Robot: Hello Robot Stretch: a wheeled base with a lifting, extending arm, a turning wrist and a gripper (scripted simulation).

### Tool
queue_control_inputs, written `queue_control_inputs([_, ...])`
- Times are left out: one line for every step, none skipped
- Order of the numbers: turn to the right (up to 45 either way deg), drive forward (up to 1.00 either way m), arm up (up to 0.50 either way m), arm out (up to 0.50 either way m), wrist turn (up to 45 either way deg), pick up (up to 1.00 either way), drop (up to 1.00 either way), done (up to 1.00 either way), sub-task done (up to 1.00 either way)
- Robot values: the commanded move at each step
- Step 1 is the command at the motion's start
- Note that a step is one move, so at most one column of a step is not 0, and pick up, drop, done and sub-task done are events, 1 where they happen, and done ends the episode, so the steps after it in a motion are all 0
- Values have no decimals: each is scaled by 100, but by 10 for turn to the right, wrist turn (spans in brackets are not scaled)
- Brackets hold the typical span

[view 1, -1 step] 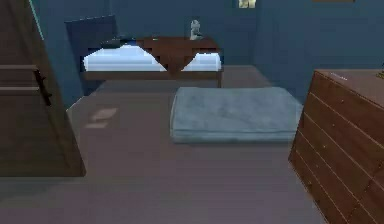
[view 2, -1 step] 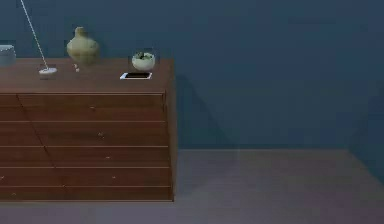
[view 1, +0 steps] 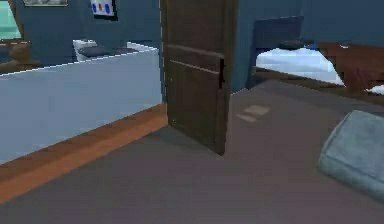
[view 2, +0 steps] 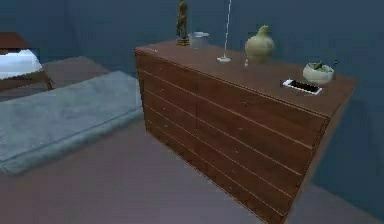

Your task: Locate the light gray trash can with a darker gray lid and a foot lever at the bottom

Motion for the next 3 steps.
queue_control_inputs([-450,0,0,0,0,0,0,0,0])
queue_control_inputs([-30,0,0,0,0,0,0,0,0])
queue_control_inputs([0,100,0,0,0,0,0,0,0])
